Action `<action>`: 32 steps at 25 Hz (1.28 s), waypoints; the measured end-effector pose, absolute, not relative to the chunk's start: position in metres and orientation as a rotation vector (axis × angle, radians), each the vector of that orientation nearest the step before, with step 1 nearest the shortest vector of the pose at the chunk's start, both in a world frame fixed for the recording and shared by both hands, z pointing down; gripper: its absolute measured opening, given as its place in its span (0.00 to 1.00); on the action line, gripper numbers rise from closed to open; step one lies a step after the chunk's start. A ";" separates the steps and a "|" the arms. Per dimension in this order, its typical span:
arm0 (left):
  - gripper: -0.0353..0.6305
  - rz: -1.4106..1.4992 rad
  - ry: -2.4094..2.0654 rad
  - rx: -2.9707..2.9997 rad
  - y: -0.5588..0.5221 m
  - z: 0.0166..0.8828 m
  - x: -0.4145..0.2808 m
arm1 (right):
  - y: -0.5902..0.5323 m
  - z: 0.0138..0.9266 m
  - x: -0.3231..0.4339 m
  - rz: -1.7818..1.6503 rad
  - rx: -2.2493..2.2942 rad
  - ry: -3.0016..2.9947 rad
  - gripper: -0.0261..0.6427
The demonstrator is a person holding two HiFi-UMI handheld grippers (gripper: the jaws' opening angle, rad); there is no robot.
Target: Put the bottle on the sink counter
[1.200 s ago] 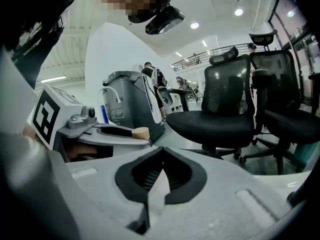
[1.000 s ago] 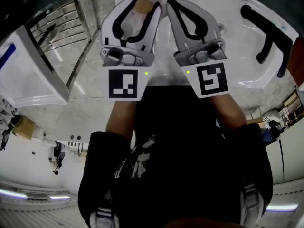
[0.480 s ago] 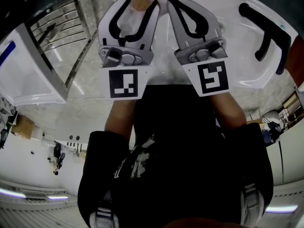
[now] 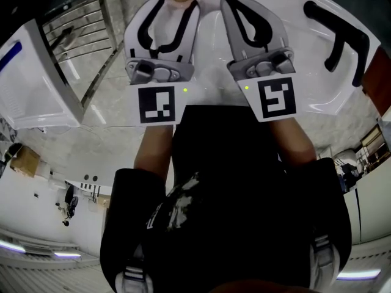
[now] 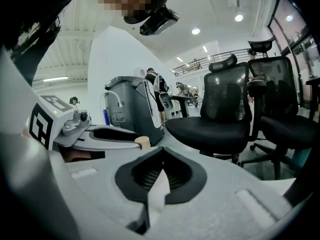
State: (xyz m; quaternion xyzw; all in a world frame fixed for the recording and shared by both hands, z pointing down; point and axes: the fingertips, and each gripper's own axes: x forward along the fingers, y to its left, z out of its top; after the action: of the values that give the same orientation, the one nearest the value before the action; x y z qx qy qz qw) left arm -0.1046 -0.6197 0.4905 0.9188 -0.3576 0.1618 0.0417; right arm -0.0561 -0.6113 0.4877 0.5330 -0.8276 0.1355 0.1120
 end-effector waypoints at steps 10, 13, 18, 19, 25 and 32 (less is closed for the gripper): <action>0.22 0.521 -1.173 2.813 -0.585 0.473 -0.110 | -0.580 0.466 -0.064 0.355 1.519 -2.492 0.03; 0.19 0.516 -1.193 2.807 -0.572 0.467 -0.111 | -0.566 0.461 -0.066 0.342 1.509 -2.505 0.03; 0.13 0.489 -1.211 2.837 -0.535 0.462 -0.115 | -0.530 0.456 -0.073 0.303 1.508 -2.521 0.03; 0.13 0.485 -1.208 2.842 -0.530 0.461 -0.113 | -0.525 0.454 -0.073 0.292 1.507 -2.521 0.03; 0.10 0.475 -1.191 2.882 -0.502 0.439 -0.095 | -0.496 0.430 -0.062 0.250 1.523 -2.550 0.03; 0.07 0.425 -1.195 2.912 -0.468 0.413 -0.082 | -0.461 0.410 -0.054 0.213 1.531 -2.562 0.03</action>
State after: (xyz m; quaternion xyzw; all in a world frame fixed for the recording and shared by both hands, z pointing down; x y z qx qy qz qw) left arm -0.0824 -0.4681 0.4134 0.9166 -0.3762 0.1338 -0.0174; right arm -0.0536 -0.4609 0.4101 0.5102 -0.8539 0.0710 0.0749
